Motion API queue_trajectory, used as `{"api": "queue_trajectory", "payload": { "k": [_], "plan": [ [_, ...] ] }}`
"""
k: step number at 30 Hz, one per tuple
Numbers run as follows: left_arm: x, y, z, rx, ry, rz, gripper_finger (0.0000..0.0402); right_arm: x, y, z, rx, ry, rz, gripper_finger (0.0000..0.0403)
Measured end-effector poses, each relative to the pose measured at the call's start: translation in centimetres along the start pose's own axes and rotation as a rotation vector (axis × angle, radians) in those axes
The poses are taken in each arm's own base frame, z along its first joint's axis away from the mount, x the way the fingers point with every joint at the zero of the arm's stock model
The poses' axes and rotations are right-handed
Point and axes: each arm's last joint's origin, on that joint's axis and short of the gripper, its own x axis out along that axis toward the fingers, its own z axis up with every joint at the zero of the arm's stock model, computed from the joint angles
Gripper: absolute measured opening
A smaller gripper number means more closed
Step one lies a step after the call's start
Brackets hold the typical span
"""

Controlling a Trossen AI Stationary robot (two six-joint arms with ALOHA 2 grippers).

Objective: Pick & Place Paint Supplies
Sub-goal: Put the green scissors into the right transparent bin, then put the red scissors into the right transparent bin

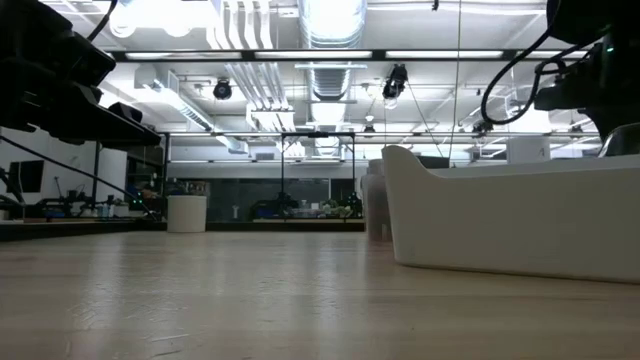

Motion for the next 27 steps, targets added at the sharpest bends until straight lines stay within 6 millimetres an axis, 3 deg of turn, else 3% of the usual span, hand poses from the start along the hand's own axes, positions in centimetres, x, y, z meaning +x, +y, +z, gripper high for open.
{"api": "queue_trajectory", "payload": {
  "k": [11,20,27],
  "plan": [
    [0.0,0.0,0.01,0.0,0.0,0.0,0.0187,0.2,0.24,-0.16,-0.006,-0.006,-0.019,0.0028],
    [0.0,0.0,0.01,0.0,0.0,-0.001,0.0187,0.21,0.21,-0.13,0.012,-0.017,-0.025,0.0117],
    [0.0,0.0,0.01,0.0,0.0,0.0,0.0187,-0.2,0.31,0.07,0.018,-0.041,-0.004,0.0138]
  ]
}}
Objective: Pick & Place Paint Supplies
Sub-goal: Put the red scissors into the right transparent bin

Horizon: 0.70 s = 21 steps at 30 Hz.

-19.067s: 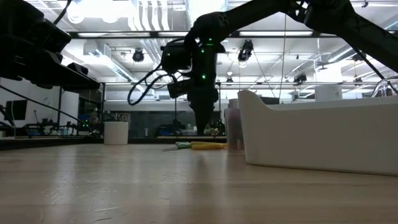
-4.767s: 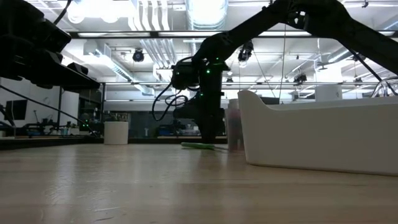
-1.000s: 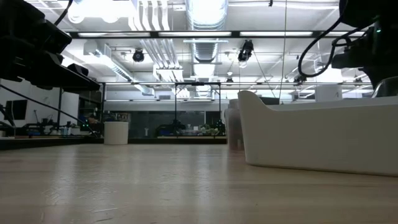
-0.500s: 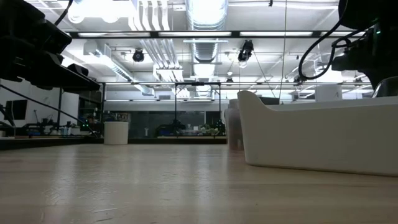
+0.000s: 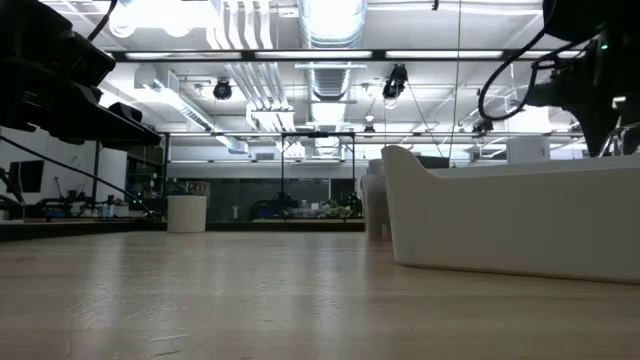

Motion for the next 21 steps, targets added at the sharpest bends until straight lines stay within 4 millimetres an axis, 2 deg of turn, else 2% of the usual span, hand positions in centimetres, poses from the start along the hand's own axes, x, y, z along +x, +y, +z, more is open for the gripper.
{"api": "queue_trajectory", "payload": {
  "k": [5,10,17,21],
  "plan": [
    [0.0,0.0,0.0,0.0,0.0,0.0,0.0187,-1.5,0.4,0.7,-0.046,-0.071,0.082,0.0139],
    [0.0,0.0,0.0,0.0,0.0,0.0,0.0187,-3.7,1.3,1.7,-0.15,-0.215,0.211,0.0139],
    [0.0,0.0,0.0,0.0,0.0,0.0,0.0187,-8.3,4.3,3.0,-0.531,-0.586,0.554,0.0139],
    [0.0,0.0,0.0,0.0,0.0,0.0,0.0187,-9.8,4.8,3.3,-0.725,-0.728,0.695,0.0139]
  ]
}}
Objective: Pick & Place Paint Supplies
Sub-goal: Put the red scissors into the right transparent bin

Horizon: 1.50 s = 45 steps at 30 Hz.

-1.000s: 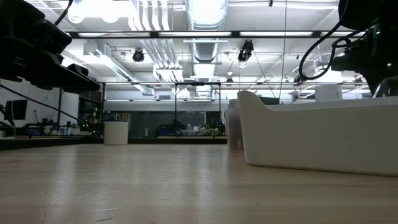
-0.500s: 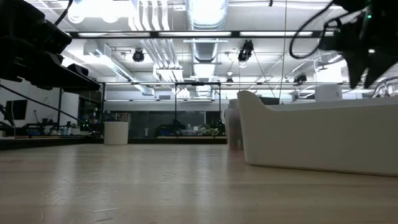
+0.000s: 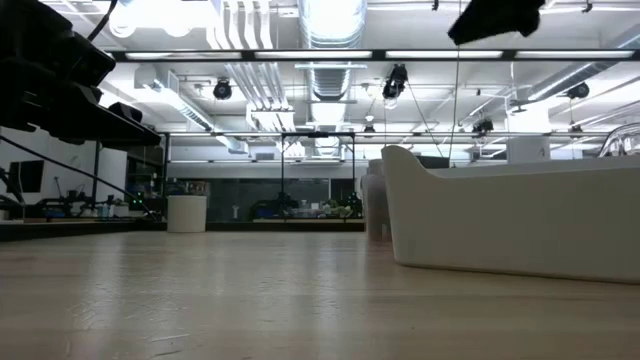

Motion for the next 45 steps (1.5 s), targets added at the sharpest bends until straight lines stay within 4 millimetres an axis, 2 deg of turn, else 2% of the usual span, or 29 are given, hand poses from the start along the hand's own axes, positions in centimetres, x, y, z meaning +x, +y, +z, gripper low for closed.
{"api": "queue_trajectory", "payload": {
  "k": [6,11,14,17,22,29,35,39,45],
  "plan": [
    [0.0,0.0,0.0,0.0,0.0,-0.001,0.0187,0.3,-0.2,-1.5,-0.139,-0.179,0.127,0.0139],
    [0.0,0.0,0.0,0.0,0.0,0.0,0.0187,-0.2,-1.1,-2.9,-0.276,-0.496,0.364,0.0139],
    [0.0,0.0,0.0,0.0,0.0,0.0,0.0187,-1.0,-2.7,-3.8,-0.209,-0.595,0.357,0.0139],
    [0.0,0.0,0.0,0.0,0.0,0.0,0.0187,-1.6,-4.2,-5.0,-0.135,-0.614,0.344,0.0139],
    [0.0,0.0,0.0,0.0,0.0,0.0,0.0187,-2.5,-5.5,-6.4,-0.124,-0.644,0.388,0.0139],
    [0.0,0.0,0.0,0.0,0.0,0.0,0.0187,-3.5,-7.6,-8.5,-0.057,-0.525,0.425,0.0139],
    [0.0,0.0,0.0,0.0,0.0,0.0,0.0187,-3.8,-8.4,-9.2,-0.057,-0.536,0.425,0.0139],
    [0.0,0.0,0.0,0.0,0.0,0.0,0.0187,-4.5,-9.1,-9.4,-0.082,-0.644,0.453,0.0139],
    [0.0,0.0,0.0,0.0,0.002,0.0,0.0187,-4.2,-8.3,-9.8,-0.171,-0.736,0.551,0.0139]
  ]
}}
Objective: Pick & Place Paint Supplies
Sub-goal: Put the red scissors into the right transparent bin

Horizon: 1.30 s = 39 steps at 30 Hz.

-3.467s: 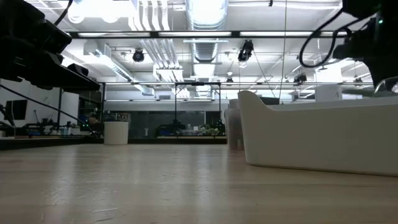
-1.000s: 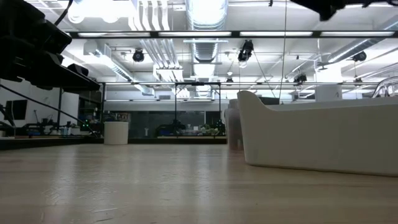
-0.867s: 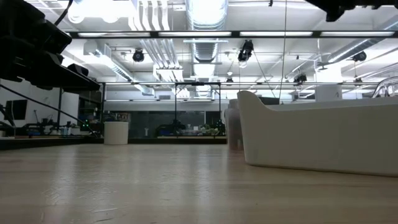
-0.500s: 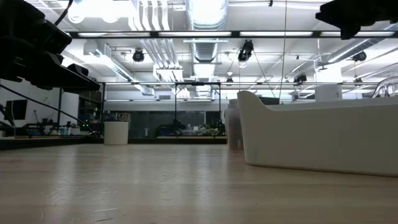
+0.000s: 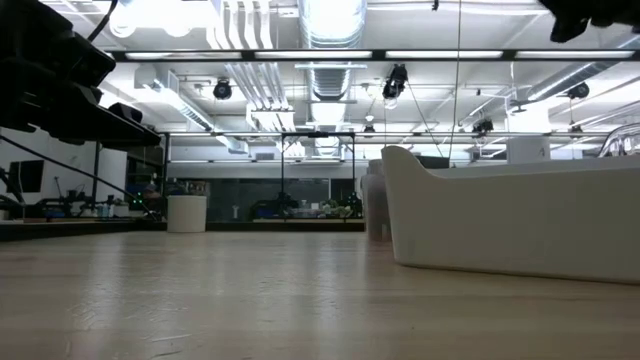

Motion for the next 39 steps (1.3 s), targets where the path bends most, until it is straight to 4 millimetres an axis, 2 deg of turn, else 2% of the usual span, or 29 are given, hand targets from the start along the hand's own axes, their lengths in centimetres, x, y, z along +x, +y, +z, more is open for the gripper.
{"api": "queue_trajectory", "payload": {
  "k": [3,6,14,39],
  "plan": [
    [0.0,0.0,0.0,0.0,0.005,0.0,0.0187,0.0,0.0,0.0,0.001,-0.037,-0.001,0.0139],
    [0.0,0.0,0.0,0.0,0.005,-0.001,0.0187,0.2,0.3,-0.8,0.028,-0.001,0.021,0.0139],
    [0.0,0.0,0.0,0.0,0.004,0.0,0.0187,0.4,0.7,-1.3,0.134,0.009,0.093,0.0139],
    [0.0,0.0,0.0,0.0,0.004,-0.001,0.0187,0.4,0.7,-1.4,0.134,0.014,0.084,0.0139]
  ]
}}
